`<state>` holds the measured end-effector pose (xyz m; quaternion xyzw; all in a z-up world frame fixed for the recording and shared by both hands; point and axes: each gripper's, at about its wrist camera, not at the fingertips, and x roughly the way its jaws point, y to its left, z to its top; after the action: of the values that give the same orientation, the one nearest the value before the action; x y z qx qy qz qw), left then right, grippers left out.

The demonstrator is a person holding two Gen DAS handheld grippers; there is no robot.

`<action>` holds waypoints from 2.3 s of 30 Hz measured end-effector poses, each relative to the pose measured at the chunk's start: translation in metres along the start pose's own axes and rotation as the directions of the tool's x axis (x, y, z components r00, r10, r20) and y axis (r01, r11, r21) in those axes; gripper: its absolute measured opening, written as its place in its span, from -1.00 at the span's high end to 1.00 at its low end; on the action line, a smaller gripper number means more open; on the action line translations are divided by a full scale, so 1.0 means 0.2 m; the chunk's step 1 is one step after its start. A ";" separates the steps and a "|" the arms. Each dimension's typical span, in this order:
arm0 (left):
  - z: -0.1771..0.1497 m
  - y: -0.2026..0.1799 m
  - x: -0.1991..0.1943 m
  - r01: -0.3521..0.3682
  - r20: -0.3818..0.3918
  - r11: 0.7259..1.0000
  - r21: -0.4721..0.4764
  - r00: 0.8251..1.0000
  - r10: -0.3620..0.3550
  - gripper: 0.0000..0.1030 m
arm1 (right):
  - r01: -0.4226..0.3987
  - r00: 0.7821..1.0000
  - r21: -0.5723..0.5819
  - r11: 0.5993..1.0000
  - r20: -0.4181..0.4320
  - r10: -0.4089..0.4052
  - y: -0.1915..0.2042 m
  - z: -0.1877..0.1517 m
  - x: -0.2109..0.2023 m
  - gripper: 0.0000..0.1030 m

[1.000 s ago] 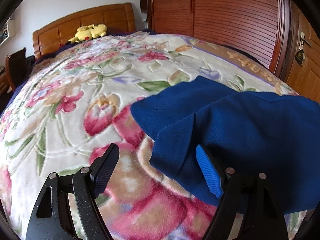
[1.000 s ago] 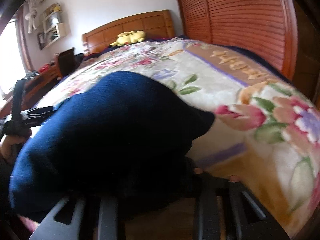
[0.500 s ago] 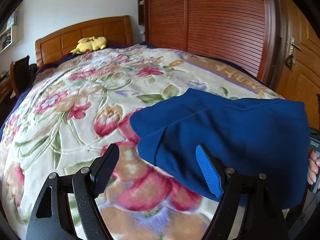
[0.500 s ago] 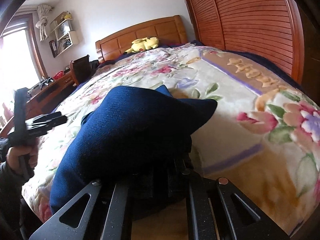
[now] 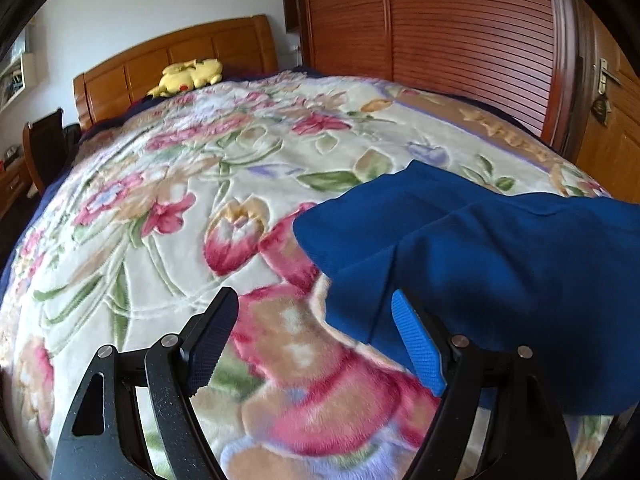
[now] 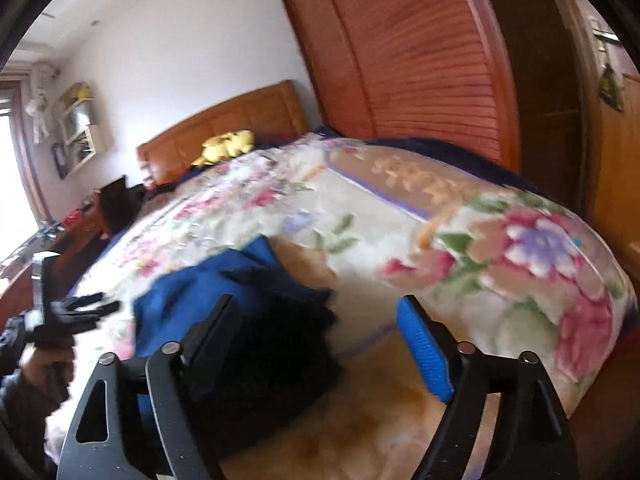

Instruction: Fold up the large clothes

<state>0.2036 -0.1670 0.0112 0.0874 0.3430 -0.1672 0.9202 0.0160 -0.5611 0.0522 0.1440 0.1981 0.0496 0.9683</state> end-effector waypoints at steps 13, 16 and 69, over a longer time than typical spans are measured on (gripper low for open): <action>-0.02 -0.02 0.25 0.180 -0.102 0.982 -0.063 0.977 -0.185 -0.01 | -0.014 0.944 0.049 0.999 -0.330 0.029 -0.03 -0.19 0.53 -0.68; -0.01 -0.03 0.24 0.230 -0.111 0.969 -0.084 0.965 -0.239 0.40 | -0.065 0.940 0.030 0.997 -0.332 0.071 -0.02 -0.16 0.55 -0.17; -0.77 2.10 -2.26 -0.638 0.178 0.629 -0.444 0.625 0.760 0.73 | -0.735 0.629 -0.509 0.448 -0.266 0.731 2.96 -0.16 0.82 0.49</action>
<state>-0.0543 0.3772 0.2135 0.0251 0.1345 0.2587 0.9562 0.1309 0.0378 0.1401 -0.0837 0.0952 0.5195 0.8450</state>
